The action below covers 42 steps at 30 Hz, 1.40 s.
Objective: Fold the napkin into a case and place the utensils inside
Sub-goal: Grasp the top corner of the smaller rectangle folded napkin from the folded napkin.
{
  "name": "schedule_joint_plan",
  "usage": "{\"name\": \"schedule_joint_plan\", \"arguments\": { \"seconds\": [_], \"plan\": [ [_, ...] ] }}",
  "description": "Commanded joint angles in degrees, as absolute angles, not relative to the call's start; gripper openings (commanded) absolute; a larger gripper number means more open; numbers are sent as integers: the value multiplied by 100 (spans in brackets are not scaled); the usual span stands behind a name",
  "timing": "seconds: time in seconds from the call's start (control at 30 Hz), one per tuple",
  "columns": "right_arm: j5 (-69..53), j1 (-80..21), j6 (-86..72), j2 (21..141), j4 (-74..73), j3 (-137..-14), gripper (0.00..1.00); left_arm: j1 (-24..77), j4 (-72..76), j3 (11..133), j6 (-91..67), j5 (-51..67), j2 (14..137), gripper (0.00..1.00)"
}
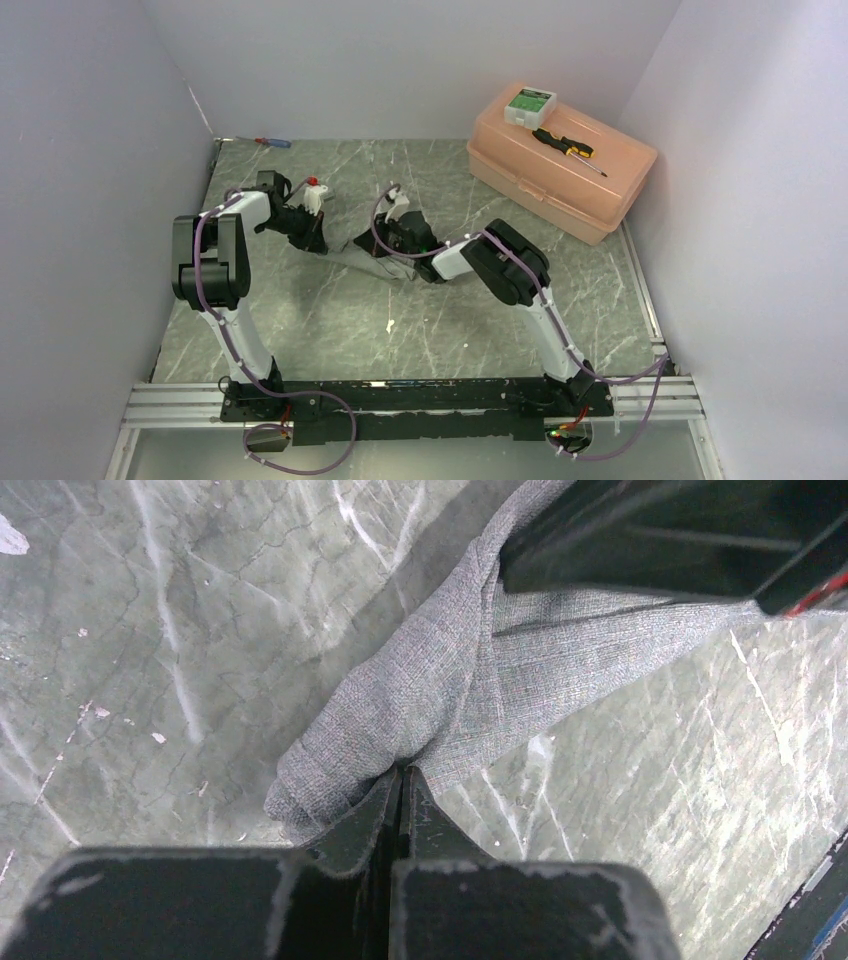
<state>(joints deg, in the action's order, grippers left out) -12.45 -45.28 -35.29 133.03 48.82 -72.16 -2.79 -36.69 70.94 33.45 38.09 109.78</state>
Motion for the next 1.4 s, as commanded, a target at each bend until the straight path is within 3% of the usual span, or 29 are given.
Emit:
{"name": "schedule_joint_plan", "arguments": {
  "seconds": [0.0, 0.23, 0.43, 0.67, 0.87, 1.03, 1.07, 1.17, 1.2, 1.27, 1.37],
  "plan": [
    [-1633, -4436, -4134, 12758, 5379, -7099, 2, -269, -3572, 6954, 3617, 3167, 11056, 3],
    [-1568, -4579, -4496, 12590, 4972, -7387, 11, -255, -3514, 6909, 3547, 3030, 11034, 3],
    [-1609, -4666, -4506, 13227, 4366, -8165, 1, -247, -3483, 6935, 3438, 3091, 10996, 3],
    [-1626, -4773, -4175, 13874, 3652, -9068, 0, -246, -3545, 6949, 3464, 3133, 10928, 3],
    [-1385, -4786, -3871, 14130, 2844, -9099, 0, -255, -3639, 7066, 3353, 3232, 10837, 7],
    [-1091, -4781, -3505, 14163, 2526, -9109, 0, -263, -4001, 7590, 3184, 3194, 10783, 33],
    [-1027, -4781, -3457, 14166, 2488, -9114, 0, -274, -4093, 7727, 3226, 3226, 10720, 48],
    [-1011, -4782, -3393, 14249, 2350, -9184, 0, -345, -4396, 8044, 3538, 3555, 10434, 70],
    [-1011, -4783, -3394, 14266, 2333, -9174, 0, -358, -4505, 8117, 3737, 3767, 10322, 73],
    [-1029, -4761, -3405, 14287, 2282, -9203, 0, -369, -4828, 8218, 4556, 4128, 10137, 94],
    [-1192, -4653, -3514, 14355, 2183, -9304, 0, -356, -5167, 8049, 5837, 4332, 9881, 95]
  ]
}}
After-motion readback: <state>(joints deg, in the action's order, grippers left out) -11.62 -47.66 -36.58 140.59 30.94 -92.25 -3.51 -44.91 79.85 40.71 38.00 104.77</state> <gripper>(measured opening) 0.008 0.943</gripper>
